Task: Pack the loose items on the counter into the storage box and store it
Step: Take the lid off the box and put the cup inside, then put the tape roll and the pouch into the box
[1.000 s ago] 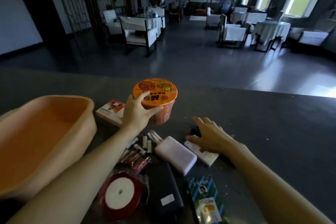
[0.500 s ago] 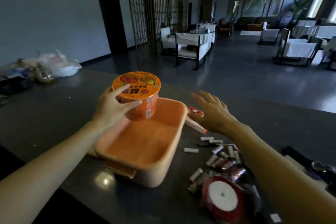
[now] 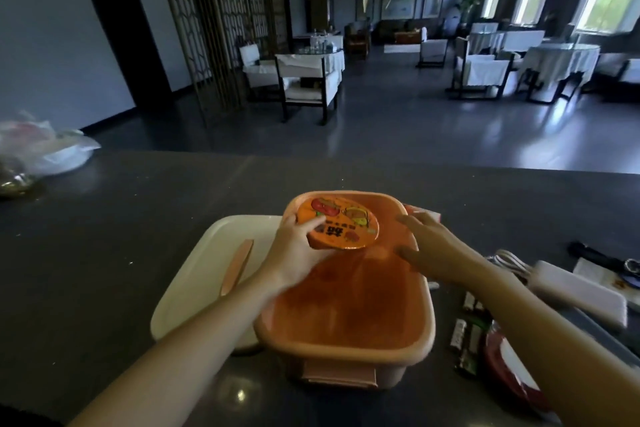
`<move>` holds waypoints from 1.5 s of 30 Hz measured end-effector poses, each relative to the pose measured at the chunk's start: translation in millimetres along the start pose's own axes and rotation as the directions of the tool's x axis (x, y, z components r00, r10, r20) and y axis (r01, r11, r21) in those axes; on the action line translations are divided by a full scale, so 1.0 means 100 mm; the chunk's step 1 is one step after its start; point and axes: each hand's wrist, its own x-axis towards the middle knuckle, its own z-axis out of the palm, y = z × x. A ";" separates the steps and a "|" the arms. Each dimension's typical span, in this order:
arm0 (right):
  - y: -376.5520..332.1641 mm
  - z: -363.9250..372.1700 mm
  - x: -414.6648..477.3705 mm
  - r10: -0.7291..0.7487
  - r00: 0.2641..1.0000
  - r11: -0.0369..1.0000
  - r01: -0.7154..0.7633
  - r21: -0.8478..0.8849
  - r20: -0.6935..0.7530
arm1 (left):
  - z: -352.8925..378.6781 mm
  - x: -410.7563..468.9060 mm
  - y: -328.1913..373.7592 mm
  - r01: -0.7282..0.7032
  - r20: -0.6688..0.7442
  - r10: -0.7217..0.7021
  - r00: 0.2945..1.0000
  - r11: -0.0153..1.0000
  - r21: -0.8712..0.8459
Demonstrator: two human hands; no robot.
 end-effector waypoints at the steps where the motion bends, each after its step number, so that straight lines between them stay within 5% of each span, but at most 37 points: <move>1: 0.01 0.03 0.01 0.010 1.000 1.000 -0.010 0.012 0.008 | 0.04 0.06 -0.05 -0.003 0.019 0.002 1.000 0.999 0.042; 4: 0.02 0.10 0.07 0.036 0.999 0.999 -0.036 0.014 0.034 | 0.08 0.22 -0.14 -0.006 0.037 -0.004 0.999 0.962 0.274; 7: 0.05 0.11 0.13 0.058 0.998 0.998 -0.059 0.026 0.035 | 0.04 0.31 -0.25 -0.145 0.099 0.106 0.989 0.768 0.624; 9: 0.06 0.11 0.17 0.053 0.998 0.999 -0.054 0.008 0.032 | 0.01 0.36 -0.37 -0.184 0.155 0.105 0.982 0.685 0.704; 19: -0.07 0.10 0.20 0.031 0.996 0.994 -0.022 -0.105 0.081 | -0.02 0.52 -0.47 0.001 0.240 -0.124 0.963 0.890 0.456; 27: 0.06 0.03 0.07 0.026 0.999 0.999 -0.025 0.025 -0.023 | -0.05 0.56 -0.37 0.049 0.275 -0.194 0.942 0.887 0.458; 32: 0.45 -0.19 -0.22 0.146 0.983 0.989 -0.144 0.026 -0.115 | 0.10 0.51 0.11 -0.133 0.236 0.053 0.970 0.933 0.336; 37: 0.93 -0.41 -0.64 0.207 0.971 0.977 -0.211 -0.021 -0.118 | 0.45 0.30 0.70 -0.352 0.235 0.297 0.926 0.903 0.245; 45: 1.90 -0.52 -1.26 0.277 0.959 0.961 -0.278 -0.005 -0.064 | 1.39 -0.03 1.44 -0.517 0.429 0.405 0.808 0.836 0.185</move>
